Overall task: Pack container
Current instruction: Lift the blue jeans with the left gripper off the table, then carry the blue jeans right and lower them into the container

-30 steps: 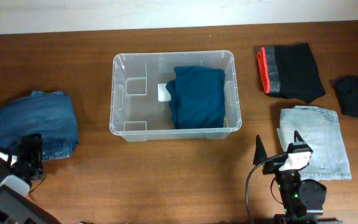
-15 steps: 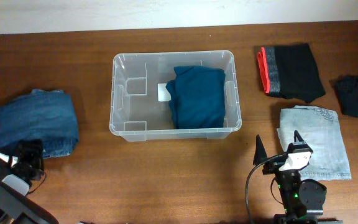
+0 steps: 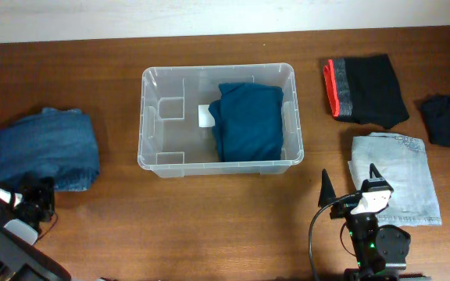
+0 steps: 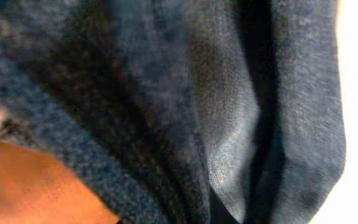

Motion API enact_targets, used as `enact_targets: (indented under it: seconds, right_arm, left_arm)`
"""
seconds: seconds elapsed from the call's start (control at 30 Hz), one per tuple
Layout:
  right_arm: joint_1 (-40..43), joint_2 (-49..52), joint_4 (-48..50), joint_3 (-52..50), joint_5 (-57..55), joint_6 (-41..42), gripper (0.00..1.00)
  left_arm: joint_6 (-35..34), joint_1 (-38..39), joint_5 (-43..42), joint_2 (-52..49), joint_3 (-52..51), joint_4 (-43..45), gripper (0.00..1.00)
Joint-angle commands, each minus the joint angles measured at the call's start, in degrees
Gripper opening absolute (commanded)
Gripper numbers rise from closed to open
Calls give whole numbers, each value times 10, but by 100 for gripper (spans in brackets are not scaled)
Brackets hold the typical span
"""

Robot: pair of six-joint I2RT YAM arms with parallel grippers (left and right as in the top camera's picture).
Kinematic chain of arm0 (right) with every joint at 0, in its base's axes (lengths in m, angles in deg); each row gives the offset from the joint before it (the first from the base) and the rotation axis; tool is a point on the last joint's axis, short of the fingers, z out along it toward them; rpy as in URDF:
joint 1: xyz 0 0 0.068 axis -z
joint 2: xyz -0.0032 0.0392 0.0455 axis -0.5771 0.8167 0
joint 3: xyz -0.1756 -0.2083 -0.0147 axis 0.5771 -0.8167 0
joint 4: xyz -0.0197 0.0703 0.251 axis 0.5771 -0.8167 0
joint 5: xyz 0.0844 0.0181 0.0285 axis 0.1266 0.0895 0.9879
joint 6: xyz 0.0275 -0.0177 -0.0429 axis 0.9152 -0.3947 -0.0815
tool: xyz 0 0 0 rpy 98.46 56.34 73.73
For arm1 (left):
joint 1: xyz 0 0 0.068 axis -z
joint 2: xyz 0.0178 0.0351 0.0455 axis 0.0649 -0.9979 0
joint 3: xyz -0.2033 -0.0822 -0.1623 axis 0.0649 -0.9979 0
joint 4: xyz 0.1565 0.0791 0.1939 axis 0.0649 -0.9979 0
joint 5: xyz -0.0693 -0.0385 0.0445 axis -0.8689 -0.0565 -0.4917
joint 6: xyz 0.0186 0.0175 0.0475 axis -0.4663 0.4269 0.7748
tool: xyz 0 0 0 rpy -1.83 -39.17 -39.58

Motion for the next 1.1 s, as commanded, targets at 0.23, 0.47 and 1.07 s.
enact_targets:
  seconds: [0.23, 0.47, 1.07]
  right_arm:
    - [4, -5, -3, -3, 3, -1, 99]
    - [4, -5, -3, -3, 3, -1, 99]
    - [4, -5, -3, -3, 3, -1, 99]
  left_arm:
    - [5, 4, -145, 27, 24, 23, 1]
    - [-9, 4, -199, 122, 49, 38, 1]
    - [-312, 23, -287, 346, 108, 316, 1]
